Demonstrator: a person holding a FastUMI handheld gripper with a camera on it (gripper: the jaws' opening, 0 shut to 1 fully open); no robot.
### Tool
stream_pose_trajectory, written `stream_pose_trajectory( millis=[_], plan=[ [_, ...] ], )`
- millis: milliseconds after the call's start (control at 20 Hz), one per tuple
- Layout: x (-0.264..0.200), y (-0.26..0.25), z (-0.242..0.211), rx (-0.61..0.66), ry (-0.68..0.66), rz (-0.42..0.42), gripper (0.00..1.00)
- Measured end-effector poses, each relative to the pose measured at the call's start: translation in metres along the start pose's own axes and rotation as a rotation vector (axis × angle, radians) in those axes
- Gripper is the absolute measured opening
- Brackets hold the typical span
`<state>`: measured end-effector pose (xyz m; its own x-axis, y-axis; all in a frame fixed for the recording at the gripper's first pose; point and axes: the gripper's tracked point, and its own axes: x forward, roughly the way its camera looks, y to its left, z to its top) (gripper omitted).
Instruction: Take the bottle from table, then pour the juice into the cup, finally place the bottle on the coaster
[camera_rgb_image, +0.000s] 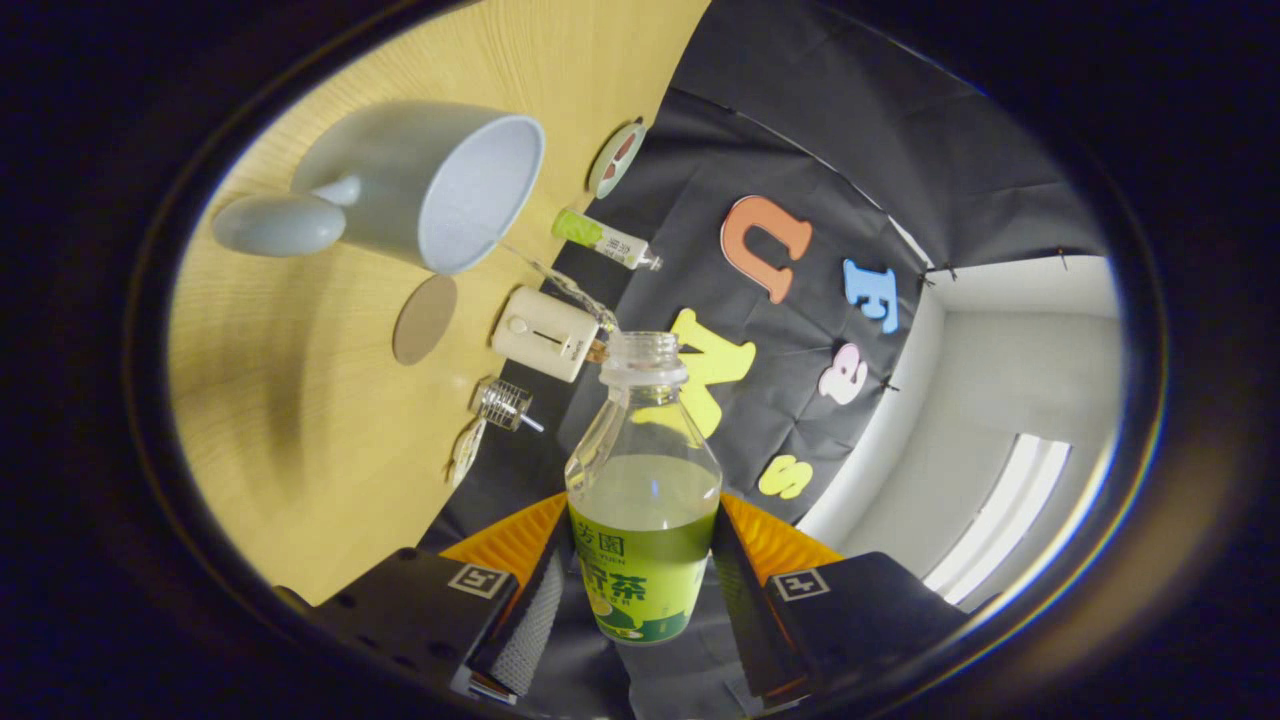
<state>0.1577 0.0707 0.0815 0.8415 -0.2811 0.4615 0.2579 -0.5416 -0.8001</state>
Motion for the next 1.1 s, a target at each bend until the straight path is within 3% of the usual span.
stream_pose_trajectory(
  millis=[1100],
  plan=[
    [-0.003,-0.050,0.025,-0.180,-0.083,-0.130,0.80]
  ],
)
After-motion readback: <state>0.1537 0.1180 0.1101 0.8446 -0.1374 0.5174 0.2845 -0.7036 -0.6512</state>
